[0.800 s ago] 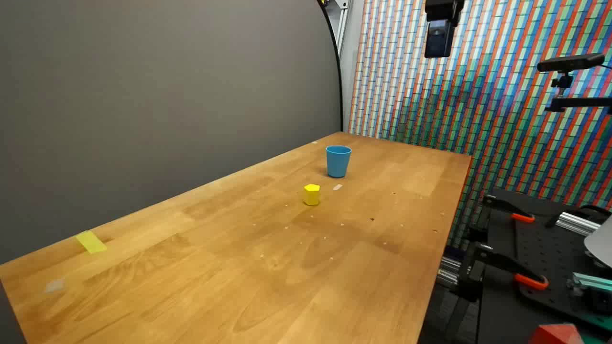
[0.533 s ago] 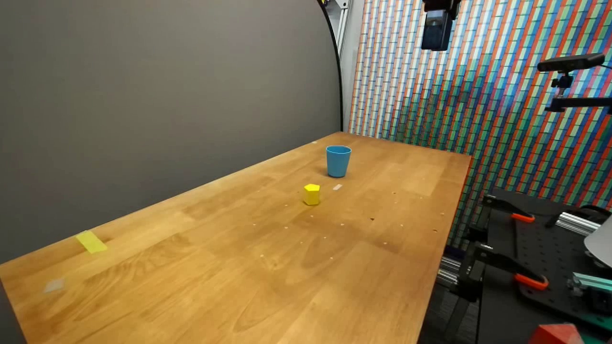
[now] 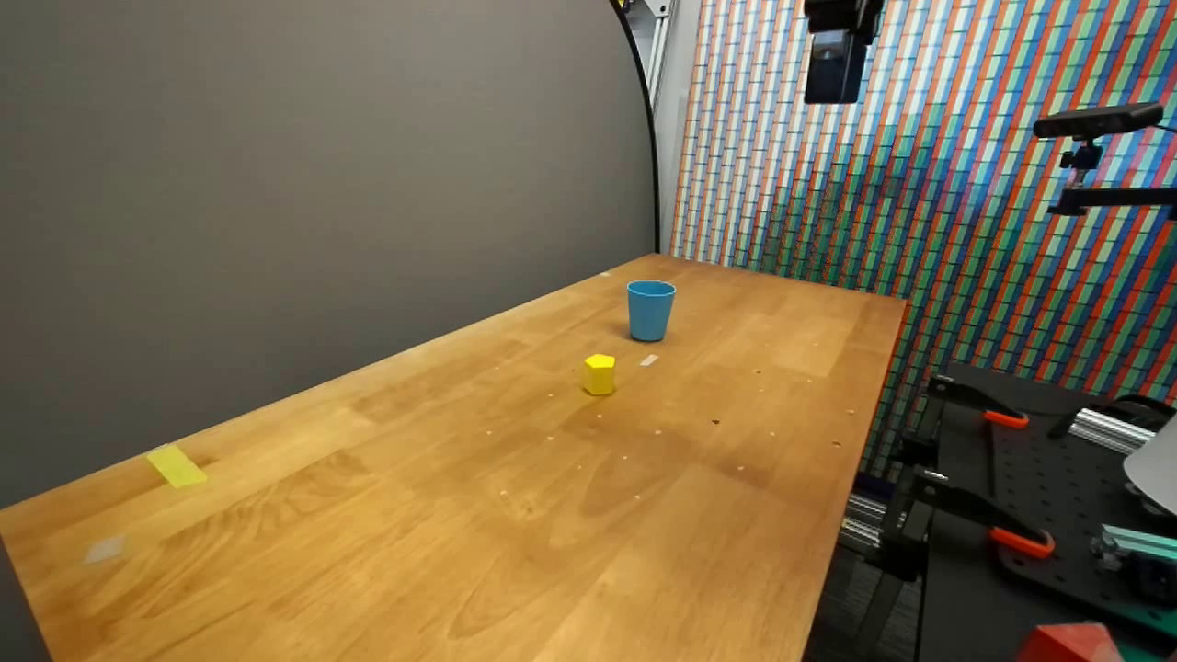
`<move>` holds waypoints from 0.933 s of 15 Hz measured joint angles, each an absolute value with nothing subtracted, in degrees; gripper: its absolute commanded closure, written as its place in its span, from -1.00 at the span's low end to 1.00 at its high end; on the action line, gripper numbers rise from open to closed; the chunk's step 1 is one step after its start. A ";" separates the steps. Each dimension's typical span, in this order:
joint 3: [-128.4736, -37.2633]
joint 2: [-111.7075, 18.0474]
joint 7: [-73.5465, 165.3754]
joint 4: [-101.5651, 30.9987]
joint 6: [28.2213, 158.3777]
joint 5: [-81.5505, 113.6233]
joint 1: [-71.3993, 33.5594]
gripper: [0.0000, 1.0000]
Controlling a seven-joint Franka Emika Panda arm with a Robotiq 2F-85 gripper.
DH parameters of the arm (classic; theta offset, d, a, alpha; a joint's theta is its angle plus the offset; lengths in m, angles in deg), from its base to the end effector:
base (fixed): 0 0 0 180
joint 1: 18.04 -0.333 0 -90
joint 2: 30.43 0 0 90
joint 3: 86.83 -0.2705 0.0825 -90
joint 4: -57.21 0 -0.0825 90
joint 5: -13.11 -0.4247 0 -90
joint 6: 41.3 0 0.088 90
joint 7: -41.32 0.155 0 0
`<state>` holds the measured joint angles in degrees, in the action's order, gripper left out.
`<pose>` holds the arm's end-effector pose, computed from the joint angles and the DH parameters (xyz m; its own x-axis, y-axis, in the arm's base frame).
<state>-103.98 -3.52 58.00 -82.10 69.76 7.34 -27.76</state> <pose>0.4105 0.2089 0.3594 0.9941 0.1054 -0.0245 0.1065 -0.9930 0.0505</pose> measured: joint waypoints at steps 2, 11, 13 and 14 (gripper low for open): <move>-103.98 -7.75 60.31 -80.80 73.00 9.43 -26.25 -1.00; -100.55 -40.37 65.32 -61.68 83.71 16.85 -24.60 -1.00; -98.55 -46.72 65.98 -57.98 85.63 16.85 -25.65 -1.00; -97.49 -49.59 66.62 -56.57 86.67 16.85 -26.32 -1.00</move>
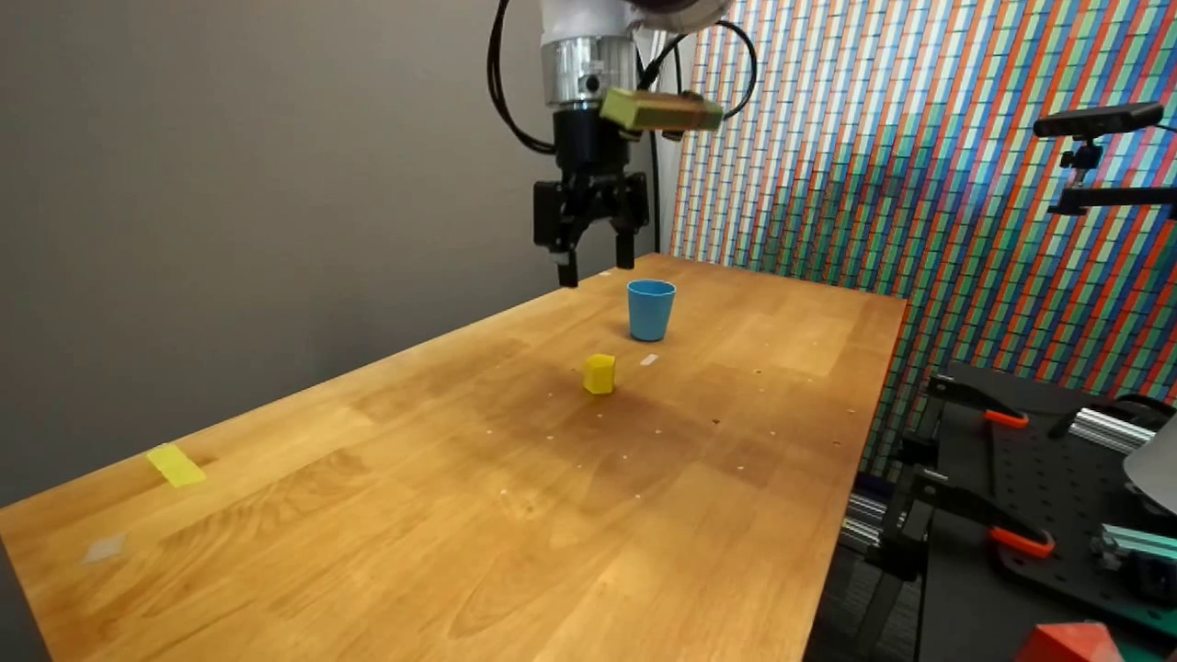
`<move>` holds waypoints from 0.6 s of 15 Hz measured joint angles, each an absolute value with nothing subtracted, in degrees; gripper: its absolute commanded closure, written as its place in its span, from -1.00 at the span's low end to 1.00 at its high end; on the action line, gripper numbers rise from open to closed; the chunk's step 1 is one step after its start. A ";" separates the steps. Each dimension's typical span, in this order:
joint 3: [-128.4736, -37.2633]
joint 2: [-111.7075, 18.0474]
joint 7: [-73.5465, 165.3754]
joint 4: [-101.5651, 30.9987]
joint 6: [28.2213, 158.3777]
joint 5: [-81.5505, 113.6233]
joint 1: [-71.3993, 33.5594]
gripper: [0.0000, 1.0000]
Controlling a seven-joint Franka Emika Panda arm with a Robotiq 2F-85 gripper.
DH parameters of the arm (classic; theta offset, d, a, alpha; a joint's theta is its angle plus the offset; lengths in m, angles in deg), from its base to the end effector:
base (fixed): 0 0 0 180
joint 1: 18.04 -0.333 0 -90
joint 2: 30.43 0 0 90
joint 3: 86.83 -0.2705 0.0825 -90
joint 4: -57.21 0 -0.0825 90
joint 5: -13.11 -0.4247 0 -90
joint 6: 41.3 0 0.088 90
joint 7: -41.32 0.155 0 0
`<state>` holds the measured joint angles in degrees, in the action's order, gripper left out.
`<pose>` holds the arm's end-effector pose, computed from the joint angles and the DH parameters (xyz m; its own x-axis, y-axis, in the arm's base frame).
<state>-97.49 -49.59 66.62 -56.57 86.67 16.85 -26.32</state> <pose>0.5764 0.1968 0.1739 0.9940 -0.0770 -0.0774 -0.0754 -0.9969 0.0226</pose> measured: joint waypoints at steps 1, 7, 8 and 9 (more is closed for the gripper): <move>-96.47 -52.17 67.38 -55.38 87.62 16.85 -27.02 -1.00; -91.36 -63.06 72.82 -51.34 90.99 16.04 -30.23 -1.00; -90.55 -64.07 74.06 -51.01 91.06 16.04 -30.75 -1.00; -89.80 -64.88 75.39 -50.82 91.13 16.04 -31.24 -1.00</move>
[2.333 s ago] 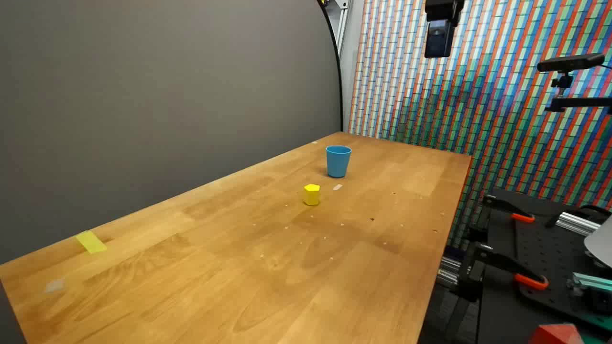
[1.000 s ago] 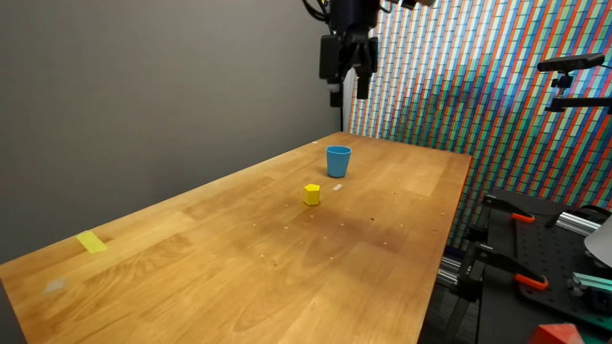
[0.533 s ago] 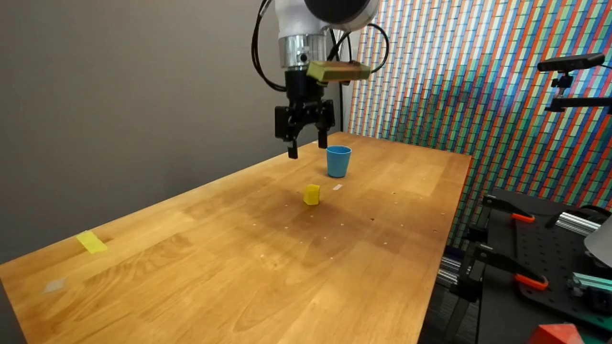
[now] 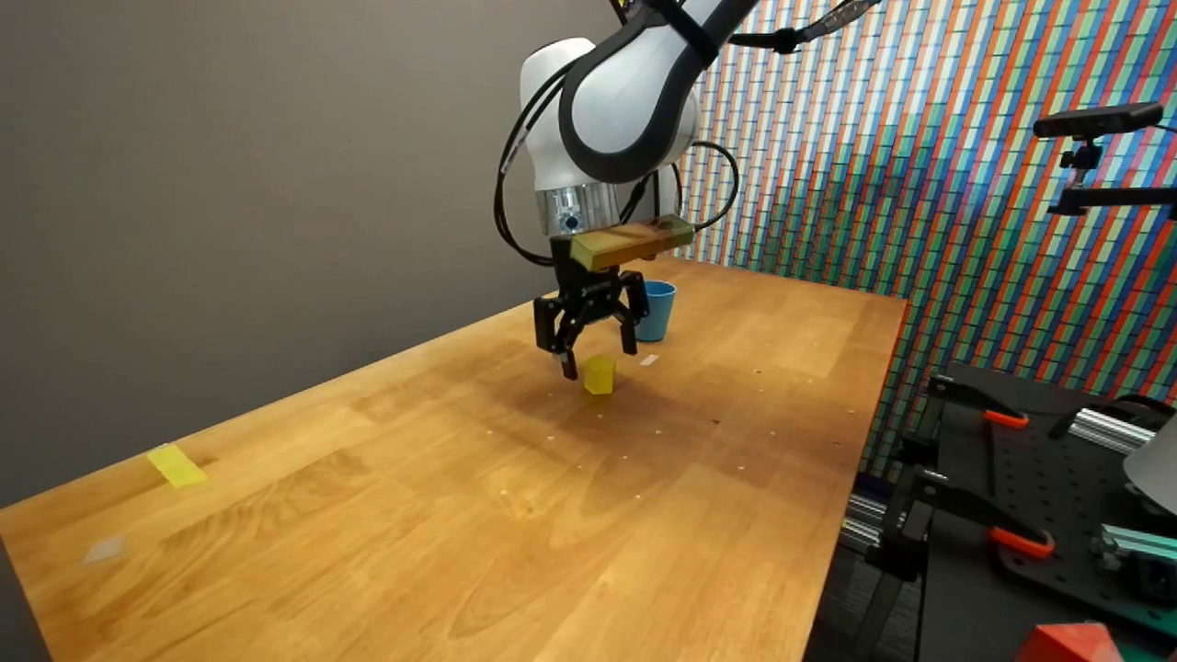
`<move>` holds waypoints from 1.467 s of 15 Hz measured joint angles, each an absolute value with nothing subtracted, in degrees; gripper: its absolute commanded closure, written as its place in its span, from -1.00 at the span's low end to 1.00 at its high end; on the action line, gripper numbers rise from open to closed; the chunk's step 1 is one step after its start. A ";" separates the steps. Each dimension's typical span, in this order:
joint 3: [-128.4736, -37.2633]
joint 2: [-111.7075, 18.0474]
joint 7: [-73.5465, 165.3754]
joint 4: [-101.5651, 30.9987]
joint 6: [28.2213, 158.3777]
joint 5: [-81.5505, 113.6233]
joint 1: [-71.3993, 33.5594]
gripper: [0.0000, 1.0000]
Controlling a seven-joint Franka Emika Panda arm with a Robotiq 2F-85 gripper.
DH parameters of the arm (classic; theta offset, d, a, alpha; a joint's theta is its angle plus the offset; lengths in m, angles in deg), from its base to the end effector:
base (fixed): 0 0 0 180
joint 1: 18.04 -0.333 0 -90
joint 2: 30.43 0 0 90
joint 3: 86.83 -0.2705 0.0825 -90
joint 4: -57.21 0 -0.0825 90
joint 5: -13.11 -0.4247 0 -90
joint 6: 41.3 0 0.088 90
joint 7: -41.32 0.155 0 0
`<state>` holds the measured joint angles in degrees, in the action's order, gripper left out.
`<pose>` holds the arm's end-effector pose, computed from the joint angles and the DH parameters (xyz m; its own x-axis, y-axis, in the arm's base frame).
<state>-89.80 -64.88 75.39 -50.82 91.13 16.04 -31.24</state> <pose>0.5811 0.1683 0.0553 0.9489 -0.2814 -0.1425 -0.2693 -0.9580 0.0987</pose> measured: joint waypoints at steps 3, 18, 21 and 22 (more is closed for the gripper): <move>-88.15 -66.52 79.16 -50.71 91.31 16.04 -32.38 -0.32; -80.96 -65.96 99.19 -48.23 92.66 23.86 -38.67 0.70; -79.82 -62.12 103.73 -48.36 90.56 26.36 -38.96 0.71; -79.33 -60.69 105.18 -48.35 89.49 27.22 -38.94 0.72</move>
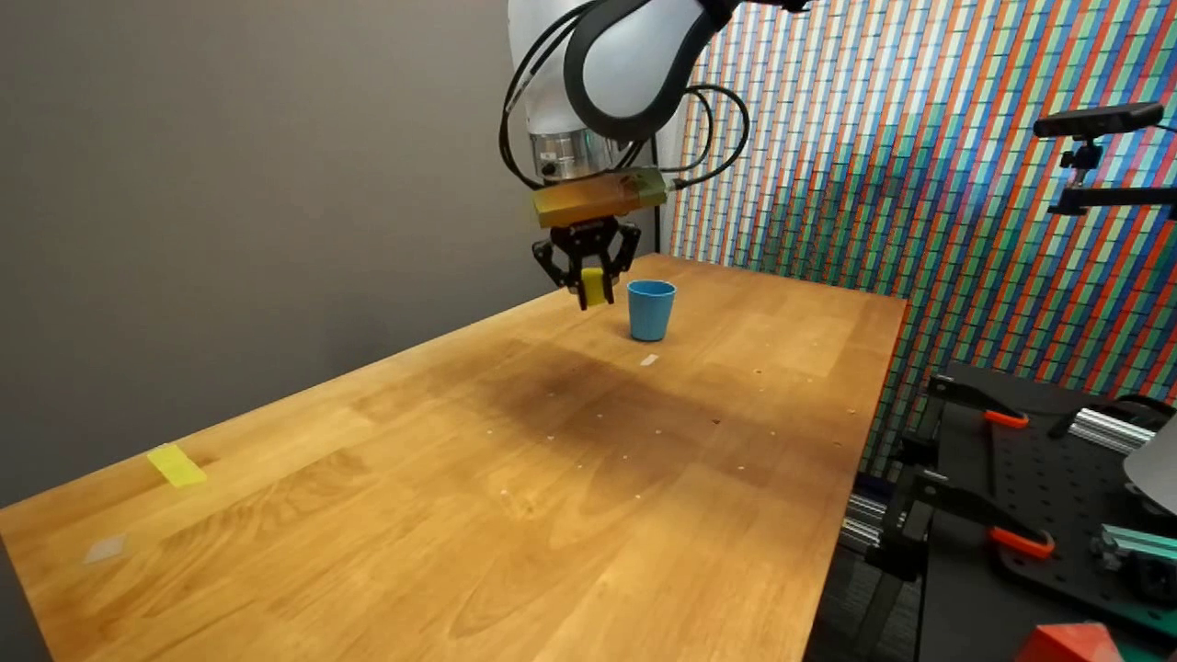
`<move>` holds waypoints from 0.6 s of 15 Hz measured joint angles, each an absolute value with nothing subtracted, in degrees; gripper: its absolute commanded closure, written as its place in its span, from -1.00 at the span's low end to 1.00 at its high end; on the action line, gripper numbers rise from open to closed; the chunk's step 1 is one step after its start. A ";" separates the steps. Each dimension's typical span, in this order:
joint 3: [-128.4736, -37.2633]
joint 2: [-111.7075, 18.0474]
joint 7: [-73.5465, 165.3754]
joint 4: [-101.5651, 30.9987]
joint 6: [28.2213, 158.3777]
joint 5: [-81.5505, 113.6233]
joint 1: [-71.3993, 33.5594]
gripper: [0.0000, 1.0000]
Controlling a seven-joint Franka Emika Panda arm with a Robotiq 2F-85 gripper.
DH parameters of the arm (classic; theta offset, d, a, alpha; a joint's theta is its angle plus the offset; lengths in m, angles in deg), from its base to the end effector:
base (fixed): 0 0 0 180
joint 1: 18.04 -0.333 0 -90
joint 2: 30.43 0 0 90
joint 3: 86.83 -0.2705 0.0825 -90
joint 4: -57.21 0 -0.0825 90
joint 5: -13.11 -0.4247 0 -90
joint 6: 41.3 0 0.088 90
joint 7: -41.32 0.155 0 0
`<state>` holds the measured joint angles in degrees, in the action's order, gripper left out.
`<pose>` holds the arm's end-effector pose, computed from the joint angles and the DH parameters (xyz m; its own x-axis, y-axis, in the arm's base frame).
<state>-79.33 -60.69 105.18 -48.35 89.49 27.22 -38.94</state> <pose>0.6259 0.1313 0.1209 0.7676 -0.6199 0.1625 -0.6409 -0.7411 0.2000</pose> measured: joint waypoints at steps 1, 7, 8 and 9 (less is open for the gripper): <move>-78.84 -59.36 106.60 -48.33 88.35 28.02 -38.81 0.72; -78.09 -55.81 112.33 -48.88 83.56 28.51 -33.77 0.72; -78.15 -55.90 112.72 -49.27 83.56 28.41 -32.72 0.72; -78.19 -56.07 113.12 -49.67 83.57 28.34 -31.81 0.72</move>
